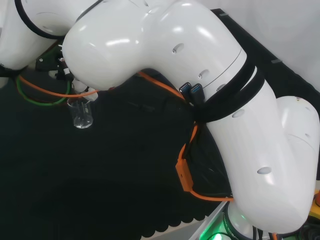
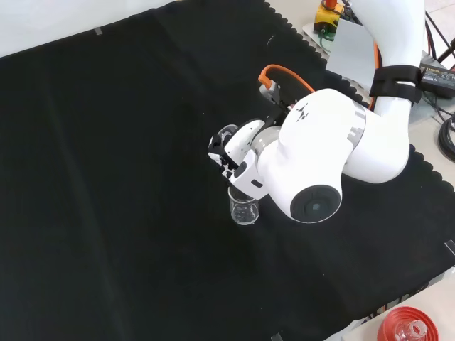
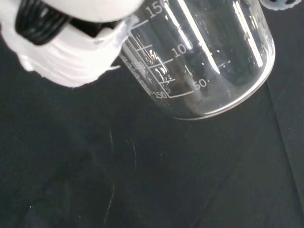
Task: Pour the water from the handheld beaker into the one on the table.
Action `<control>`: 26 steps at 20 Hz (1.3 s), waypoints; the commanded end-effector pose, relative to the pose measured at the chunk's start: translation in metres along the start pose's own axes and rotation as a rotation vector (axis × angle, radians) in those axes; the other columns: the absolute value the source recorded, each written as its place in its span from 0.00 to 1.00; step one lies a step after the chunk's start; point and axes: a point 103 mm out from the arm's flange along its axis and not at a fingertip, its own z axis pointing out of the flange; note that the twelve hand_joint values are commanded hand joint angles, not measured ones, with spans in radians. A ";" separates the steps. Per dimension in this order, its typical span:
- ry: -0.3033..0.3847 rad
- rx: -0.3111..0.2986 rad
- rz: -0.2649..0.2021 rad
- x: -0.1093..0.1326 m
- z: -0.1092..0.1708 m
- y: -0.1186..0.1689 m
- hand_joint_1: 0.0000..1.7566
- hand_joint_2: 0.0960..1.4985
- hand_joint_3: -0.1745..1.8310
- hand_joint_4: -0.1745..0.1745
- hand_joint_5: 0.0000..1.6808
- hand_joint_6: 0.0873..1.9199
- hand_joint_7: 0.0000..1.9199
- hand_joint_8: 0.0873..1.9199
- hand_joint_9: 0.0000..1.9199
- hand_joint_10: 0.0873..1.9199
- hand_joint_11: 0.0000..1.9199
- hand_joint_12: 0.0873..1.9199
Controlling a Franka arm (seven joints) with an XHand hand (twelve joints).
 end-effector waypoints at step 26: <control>0.001 -0.021 -0.007 0.002 -0.003 -0.003 0.63 0.43 0.39 1.00 0.74 0.34 0.94 0.00 0.86 0.00 0.59 0.44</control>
